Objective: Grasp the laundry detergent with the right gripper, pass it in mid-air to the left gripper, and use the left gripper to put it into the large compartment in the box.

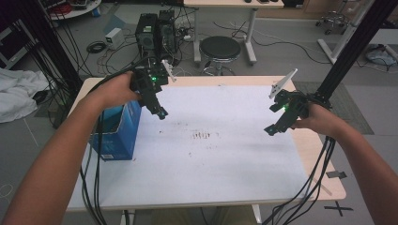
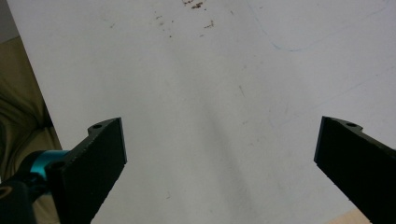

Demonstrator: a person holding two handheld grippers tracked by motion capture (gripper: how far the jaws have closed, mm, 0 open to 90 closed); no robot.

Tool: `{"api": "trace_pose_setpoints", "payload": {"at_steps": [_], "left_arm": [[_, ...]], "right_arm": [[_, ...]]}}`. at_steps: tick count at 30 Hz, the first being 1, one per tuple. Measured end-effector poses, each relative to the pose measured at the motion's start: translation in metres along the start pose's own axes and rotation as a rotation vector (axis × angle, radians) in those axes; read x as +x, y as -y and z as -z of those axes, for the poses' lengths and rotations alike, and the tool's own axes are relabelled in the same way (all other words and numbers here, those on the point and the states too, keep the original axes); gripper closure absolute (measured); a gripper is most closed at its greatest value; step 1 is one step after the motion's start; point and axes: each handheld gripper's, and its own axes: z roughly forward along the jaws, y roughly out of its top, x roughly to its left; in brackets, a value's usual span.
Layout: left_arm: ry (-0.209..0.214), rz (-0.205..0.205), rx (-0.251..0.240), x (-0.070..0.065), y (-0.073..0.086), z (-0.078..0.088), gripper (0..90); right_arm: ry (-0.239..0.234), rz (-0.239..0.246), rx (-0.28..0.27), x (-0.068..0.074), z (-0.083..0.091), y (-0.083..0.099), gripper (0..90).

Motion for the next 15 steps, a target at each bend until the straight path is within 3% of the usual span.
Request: {"api": "trace_pose_setpoints", "payload": {"at_steps": [4, 11, 15], "left_arm": [[-0.01, 0.015, -0.022, 0.0011, -0.003, -0.0002, 5.1], [-0.01, 0.017, -0.013, 0.0022, -0.0075, -0.0061, 5.1], [-0.006, -0.004, -0.016, 0.0012, -0.0105, -0.0087, 5.1]], "right_arm": [[0.007, 0.005, -0.004, -0.0005, 0.0002, -0.0017, 1.3], [0.014, 0.009, -0.008, -0.0032, 0.0015, -0.0063, 1.3], [0.016, 0.007, -0.007, -0.0044, 0.0016, -0.008, 1.3]]}}
